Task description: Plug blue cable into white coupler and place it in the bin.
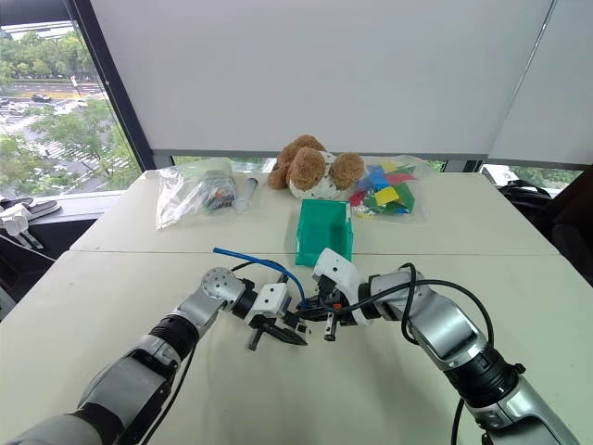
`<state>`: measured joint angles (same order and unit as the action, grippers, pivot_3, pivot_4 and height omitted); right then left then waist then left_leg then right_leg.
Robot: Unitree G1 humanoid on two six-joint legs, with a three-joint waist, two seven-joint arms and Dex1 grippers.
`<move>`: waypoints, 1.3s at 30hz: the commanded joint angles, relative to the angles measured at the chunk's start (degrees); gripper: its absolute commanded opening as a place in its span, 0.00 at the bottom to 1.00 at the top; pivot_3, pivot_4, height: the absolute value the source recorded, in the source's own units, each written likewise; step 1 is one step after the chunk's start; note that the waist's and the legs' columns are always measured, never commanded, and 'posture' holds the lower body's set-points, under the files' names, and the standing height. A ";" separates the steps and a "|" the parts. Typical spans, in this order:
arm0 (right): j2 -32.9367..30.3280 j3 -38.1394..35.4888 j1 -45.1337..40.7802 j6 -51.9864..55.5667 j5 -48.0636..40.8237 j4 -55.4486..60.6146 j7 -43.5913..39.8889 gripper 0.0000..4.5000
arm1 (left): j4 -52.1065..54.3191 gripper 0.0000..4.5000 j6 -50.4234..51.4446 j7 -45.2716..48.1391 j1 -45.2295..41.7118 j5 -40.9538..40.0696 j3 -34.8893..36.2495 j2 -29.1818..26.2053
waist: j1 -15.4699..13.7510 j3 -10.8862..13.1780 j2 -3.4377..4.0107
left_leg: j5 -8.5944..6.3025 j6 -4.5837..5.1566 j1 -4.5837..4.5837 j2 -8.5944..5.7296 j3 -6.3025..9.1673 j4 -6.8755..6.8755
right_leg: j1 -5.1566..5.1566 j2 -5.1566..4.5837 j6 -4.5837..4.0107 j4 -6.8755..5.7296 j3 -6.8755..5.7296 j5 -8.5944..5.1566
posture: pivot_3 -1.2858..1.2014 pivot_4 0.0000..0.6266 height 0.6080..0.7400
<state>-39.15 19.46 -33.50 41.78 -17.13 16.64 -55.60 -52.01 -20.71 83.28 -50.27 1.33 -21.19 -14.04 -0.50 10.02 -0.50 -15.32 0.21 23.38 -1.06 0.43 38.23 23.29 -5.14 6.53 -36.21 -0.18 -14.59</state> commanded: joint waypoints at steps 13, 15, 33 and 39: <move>0.26 1.00 0.98 -1.73 1.92 1.48 -0.45 0.00 | -1.97 0.08 0.96 -2.10 0.75 3.05 -0.84 -1.09 | 0.00 0.00 0.00 | 0.00 0.00 0.00 0.00 0.00 0.00 | 0.00 0.00 0.00 0.00 0.00 0.00 | 0.52 0.24 1.00; 0.48 1.11 0.96 -1.51 1.80 1.71 -0.39 0.00 | -1.83 0.08 1.00 -2.10 0.83 3.04 -0.86 -1.08 | 0.00 -0.01 0.00 | 0.00 0.00 0.00 0.00 0.00 0.00 | -0.01 0.00 0.00 0.00 0.00 0.00 | 0.52 0.24 1.00; 0.13 2.85 1.86 -1.72 3.41 2.38 -0.10 0.00 | -1.59 0.08 1.09 -2.06 1.14 3.10 -1.09 -0.84 | -0.02 -0.02 -0.01 | 0.00 0.00 -0.01 0.00 0.00 0.00 | -0.02 0.00 0.00 0.00 0.00 0.00 | 0.52 0.24 1.00; -0.07 3.36 2.26 -2.17 4.96 1.55 -0.51 0.00 | -0.20 0.08 1.95 -2.32 1.62 3.16 -1.22 -1.12 | -0.06 -0.05 -0.01 | 0.00 0.00 -0.02 0.00 0.01 0.00 | -0.03 0.01 0.00 -0.01 0.00 0.00 | 0.52 0.24 1.00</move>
<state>-39.01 22.21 -31.70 39.56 -12.55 17.90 -55.70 -49.21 -19.19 82.05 -48.98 1.49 -21.28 -14.28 -0.56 9.98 -0.52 -15.32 0.20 23.36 -1.07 0.44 38.23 23.25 -5.13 6.53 -36.22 -0.18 -14.59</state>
